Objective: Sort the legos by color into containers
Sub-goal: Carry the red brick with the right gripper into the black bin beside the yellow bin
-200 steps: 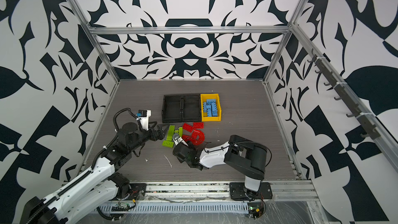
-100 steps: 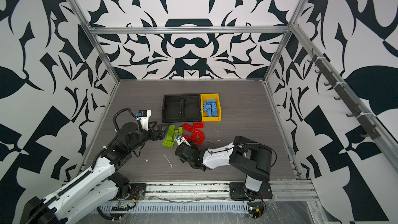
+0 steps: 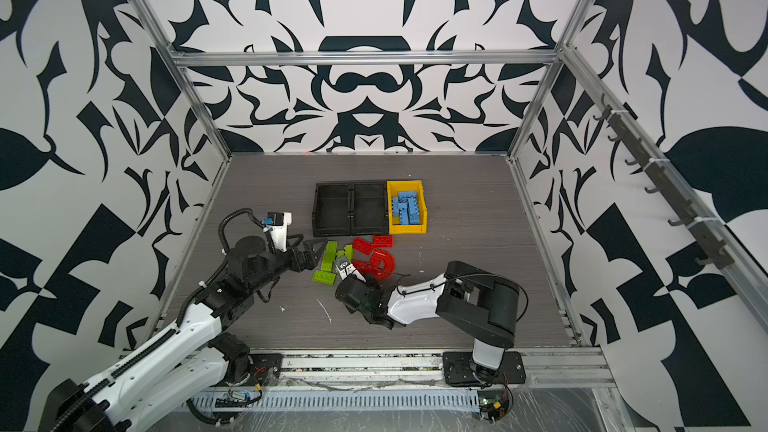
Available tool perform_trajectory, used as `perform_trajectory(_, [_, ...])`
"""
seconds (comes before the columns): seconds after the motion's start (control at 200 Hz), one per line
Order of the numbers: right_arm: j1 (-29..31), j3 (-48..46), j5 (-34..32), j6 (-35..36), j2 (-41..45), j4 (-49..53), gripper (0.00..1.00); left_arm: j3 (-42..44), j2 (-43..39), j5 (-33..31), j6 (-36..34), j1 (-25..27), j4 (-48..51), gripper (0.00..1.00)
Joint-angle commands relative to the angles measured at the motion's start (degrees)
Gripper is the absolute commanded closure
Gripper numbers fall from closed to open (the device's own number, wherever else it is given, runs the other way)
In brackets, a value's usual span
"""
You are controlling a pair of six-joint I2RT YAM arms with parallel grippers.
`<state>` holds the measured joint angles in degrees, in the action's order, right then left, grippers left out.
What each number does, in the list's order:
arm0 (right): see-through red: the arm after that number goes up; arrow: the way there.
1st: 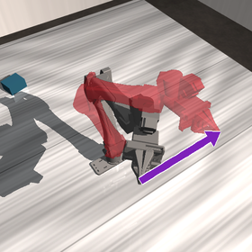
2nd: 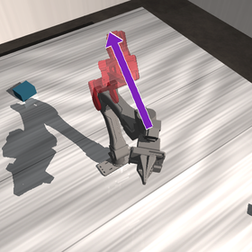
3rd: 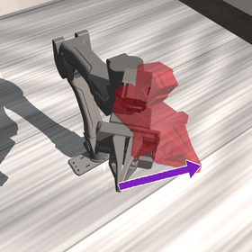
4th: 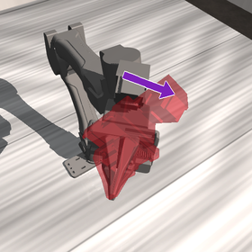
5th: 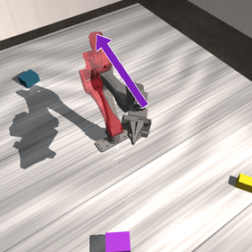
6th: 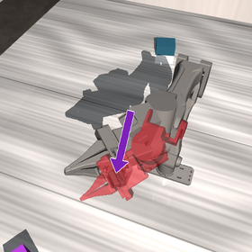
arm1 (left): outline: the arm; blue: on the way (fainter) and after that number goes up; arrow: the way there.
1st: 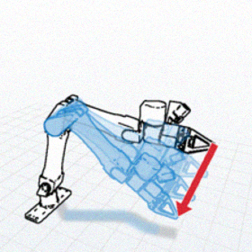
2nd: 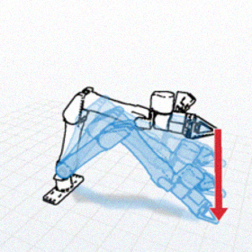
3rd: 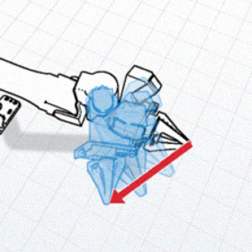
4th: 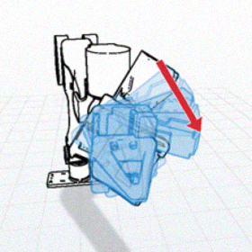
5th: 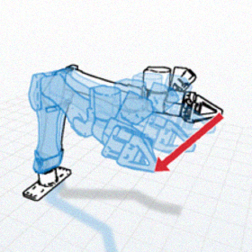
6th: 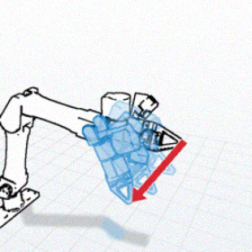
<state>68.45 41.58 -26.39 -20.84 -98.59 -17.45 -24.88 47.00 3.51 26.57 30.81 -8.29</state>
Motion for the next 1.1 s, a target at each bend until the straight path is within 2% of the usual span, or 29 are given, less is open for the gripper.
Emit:
perform_trajectory(0.0, [-0.2,-1.2,-0.7,0.2,4.9,-0.3,0.71,0.4,0.1,0.4,-0.1,-0.2,-0.6,0.0])
perform_trajectory(0.195, [-1.8,-2.3,1.9,2.1,13.0,2.8,0.74,0.3,0.8,0.7,0.0,-0.2,-0.8,0.0])
perform_trajectory(0.41, [-12.0,2.1,11.8,4.0,17.1,6.9,0.73,0.2,1.2,0.7,0.0,-0.2,-1.1,0.0])
perform_trajectory(0.47, [-14.1,4.2,12.4,4.9,16.9,8.2,0.73,0.2,1.2,0.6,0.0,-0.2,-1.2,0.0])
perform_trajectory(0.685, [-21.9,10.9,14.8,7.0,13.7,8.1,0.72,0.6,1.3,0.1,0.1,-0.1,-1.6,0.0])
perform_trajectory(0.795, [-25.7,15.6,19.7,6.9,9.9,9.1,0.72,0.5,1.3,0.6,0.1,-0.2,-1.5,0.0])
perform_trajectory(1.095, [-29.0,27.9,21.5,7.4,-2.5,12.9,0.72,0.6,0.7,0.2,0.1,-0.2,-1.4,0.0])
